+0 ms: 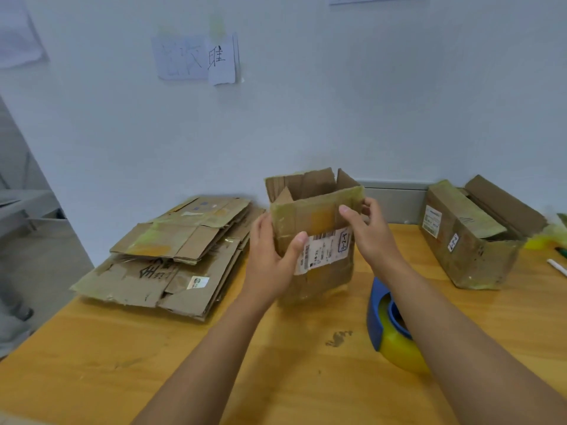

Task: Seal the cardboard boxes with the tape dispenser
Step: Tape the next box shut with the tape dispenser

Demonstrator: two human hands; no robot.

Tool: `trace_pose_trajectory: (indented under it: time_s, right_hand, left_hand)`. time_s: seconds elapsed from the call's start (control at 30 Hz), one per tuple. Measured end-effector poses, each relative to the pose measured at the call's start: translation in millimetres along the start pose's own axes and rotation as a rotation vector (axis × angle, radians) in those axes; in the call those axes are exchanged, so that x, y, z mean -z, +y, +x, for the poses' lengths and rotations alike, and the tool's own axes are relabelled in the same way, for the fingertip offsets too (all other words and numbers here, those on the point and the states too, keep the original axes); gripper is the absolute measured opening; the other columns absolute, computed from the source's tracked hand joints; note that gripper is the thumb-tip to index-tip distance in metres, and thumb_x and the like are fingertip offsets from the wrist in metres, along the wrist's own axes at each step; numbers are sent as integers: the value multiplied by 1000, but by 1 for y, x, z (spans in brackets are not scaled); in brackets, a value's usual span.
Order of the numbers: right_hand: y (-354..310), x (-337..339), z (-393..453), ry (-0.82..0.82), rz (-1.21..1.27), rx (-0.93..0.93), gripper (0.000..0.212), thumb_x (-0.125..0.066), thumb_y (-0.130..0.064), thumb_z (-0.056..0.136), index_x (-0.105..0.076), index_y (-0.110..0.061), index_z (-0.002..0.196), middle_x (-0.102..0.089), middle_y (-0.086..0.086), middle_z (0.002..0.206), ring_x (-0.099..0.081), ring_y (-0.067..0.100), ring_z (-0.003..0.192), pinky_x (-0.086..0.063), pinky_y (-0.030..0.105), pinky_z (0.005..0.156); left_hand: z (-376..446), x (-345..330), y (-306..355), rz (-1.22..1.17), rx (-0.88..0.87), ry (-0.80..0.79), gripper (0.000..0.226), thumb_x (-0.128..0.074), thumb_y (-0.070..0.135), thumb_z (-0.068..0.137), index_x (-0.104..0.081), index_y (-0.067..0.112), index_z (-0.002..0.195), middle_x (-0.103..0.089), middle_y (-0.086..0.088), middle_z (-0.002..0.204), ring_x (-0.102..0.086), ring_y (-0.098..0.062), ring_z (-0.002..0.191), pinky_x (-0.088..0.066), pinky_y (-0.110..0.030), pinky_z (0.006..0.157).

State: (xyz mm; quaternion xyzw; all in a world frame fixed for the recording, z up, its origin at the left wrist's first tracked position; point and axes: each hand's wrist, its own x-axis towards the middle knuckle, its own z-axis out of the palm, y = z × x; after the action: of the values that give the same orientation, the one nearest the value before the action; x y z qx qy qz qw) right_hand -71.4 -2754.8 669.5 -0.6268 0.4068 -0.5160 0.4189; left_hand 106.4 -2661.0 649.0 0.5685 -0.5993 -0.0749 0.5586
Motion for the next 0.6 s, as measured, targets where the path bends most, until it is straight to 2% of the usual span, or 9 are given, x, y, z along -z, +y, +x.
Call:
trace_pose_trajectory:
  time_s: [0.1, 0.23, 0.33, 0.47, 0.6]
  right_hand:
    - [-2, 3, -9, -3, -1, 41, 44, -64, -47, 92, -45, -38, 131, -55, -25, 115, -57, -2, 105, -49, 18, 75]
    - [4, 1, -20, -60, -78, 68, 53, -67, -40, 92, -43, -34, 139, -55, -16, 124, -57, 1, 107, -51, 21, 79]
    - [9, 1, -24, -92, -119, 81, 53, -67, -39, 93, -45, -36, 141, -56, -21, 121, -54, -5, 107, -47, 20, 80]
    - [12, -1, -23, -92, -167, 69, 57, -65, -41, 93, -45, -32, 145, -52, -11, 132, -49, 8, 118, -45, 30, 92]
    - [12, -3, -19, -118, -178, 63, 38, -65, -41, 93, -57, -33, 129, -52, -10, 124, -50, 11, 118, -47, 32, 93]
  left_hand:
    - [19, 11, -6, -69, 34, -29, 51, -59, 60, 88, -45, 35, 131, -50, 8, 128, -49, 8, 111, -46, -20, 87]
    - [25, 19, -18, -219, 85, -114, 29, -61, 58, 87, -48, 57, 113, -62, 9, 119, -61, -3, 108, -52, -30, 90]
    - [20, 16, -29, -253, 118, -109, 18, -58, 50, 95, -52, 51, 112, -69, 8, 110, -66, -7, 102, -55, -30, 84]
    - [16, 15, -35, -239, 173, -83, 22, -53, 57, 94, -52, 45, 113, -70, 15, 104, -68, -3, 95, -54, -22, 72]
    - [17, 14, -39, -236, 188, -72, 27, -53, 64, 90, -53, 47, 110, -71, 15, 103, -69, -2, 93, -54, -23, 71]
